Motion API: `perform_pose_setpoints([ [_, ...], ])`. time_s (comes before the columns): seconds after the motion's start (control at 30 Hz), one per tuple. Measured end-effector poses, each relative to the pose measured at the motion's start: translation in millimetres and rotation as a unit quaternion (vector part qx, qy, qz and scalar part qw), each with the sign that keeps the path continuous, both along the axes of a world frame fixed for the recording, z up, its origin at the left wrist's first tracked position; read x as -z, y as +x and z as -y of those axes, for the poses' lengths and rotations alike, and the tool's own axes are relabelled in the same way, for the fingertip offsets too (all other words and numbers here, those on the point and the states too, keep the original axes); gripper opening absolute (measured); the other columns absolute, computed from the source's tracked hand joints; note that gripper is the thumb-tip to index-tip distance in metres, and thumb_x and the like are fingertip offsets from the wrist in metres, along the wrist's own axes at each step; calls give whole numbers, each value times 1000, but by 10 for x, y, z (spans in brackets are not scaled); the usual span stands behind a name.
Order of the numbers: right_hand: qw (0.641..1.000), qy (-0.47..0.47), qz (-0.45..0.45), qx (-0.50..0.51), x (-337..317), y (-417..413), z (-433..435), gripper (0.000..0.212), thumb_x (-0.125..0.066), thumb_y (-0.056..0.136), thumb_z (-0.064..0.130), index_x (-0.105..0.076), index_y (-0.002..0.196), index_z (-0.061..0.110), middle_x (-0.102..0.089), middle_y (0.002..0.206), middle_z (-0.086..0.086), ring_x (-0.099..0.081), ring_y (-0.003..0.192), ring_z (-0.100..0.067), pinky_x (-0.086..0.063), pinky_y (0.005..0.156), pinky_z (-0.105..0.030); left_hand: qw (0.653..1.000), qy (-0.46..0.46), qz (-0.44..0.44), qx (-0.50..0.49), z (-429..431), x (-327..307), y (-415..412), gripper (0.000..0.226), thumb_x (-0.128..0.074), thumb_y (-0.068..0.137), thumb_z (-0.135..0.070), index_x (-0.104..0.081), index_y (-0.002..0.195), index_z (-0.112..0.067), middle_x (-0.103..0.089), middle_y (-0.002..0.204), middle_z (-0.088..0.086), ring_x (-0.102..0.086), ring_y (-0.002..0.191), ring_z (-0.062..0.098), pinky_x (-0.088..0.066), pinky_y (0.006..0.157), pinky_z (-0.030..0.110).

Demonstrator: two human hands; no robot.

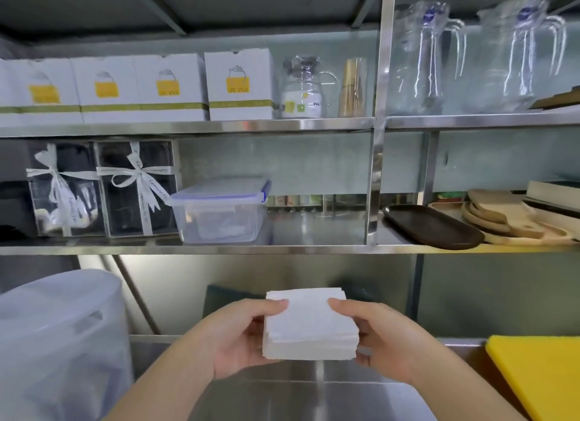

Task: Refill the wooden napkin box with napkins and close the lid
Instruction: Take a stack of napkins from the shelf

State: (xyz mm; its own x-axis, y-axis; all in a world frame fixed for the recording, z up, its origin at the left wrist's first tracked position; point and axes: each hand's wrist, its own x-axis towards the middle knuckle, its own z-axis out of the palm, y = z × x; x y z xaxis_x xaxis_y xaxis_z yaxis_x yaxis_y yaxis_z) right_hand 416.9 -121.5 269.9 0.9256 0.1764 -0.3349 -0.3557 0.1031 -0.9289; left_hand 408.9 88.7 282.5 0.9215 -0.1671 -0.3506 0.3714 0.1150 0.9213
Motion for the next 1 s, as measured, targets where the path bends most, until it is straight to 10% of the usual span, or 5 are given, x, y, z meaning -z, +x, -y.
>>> perform_pose_setpoints([
  [0.27, 998, -14, -35, -51, 45, -621, 162, 25, -72, 74, 16, -65, 96, 8, -64, 109, -24, -60, 106, -34, -46, 81, -38, 999, 9, -17, -29, 44, 143, -677, 31, -74, 74, -17, -67, 100, -1, -72, 86, 17, -69, 78, 32, -57, 65, 44],
  [0.67, 996, 3, -65, -67, 635, -1443, 239, 19, -73, 73, 18, -74, 88, 6, -61, 114, -29, -59, 91, -33, -48, 80, -39, 997, -9, -71, -19, -1, 575, -1536, 47, -74, 57, -9, -66, 101, 6, -69, 79, 16, -65, 73, 29, -57, 66, 42],
  [1.0, 995, -55, 17, -81, 794, -1893, 179, 17, -64, 82, 17, -74, 85, 3, -71, 79, -9, -65, 72, -20, -54, 61, -26, 994, 53, -70, -64, 39, 798, -1980, 21, -68, 78, -12, -67, 96, -2, -66, 76, 11, -64, 71, 25, -56, 58, 36],
])
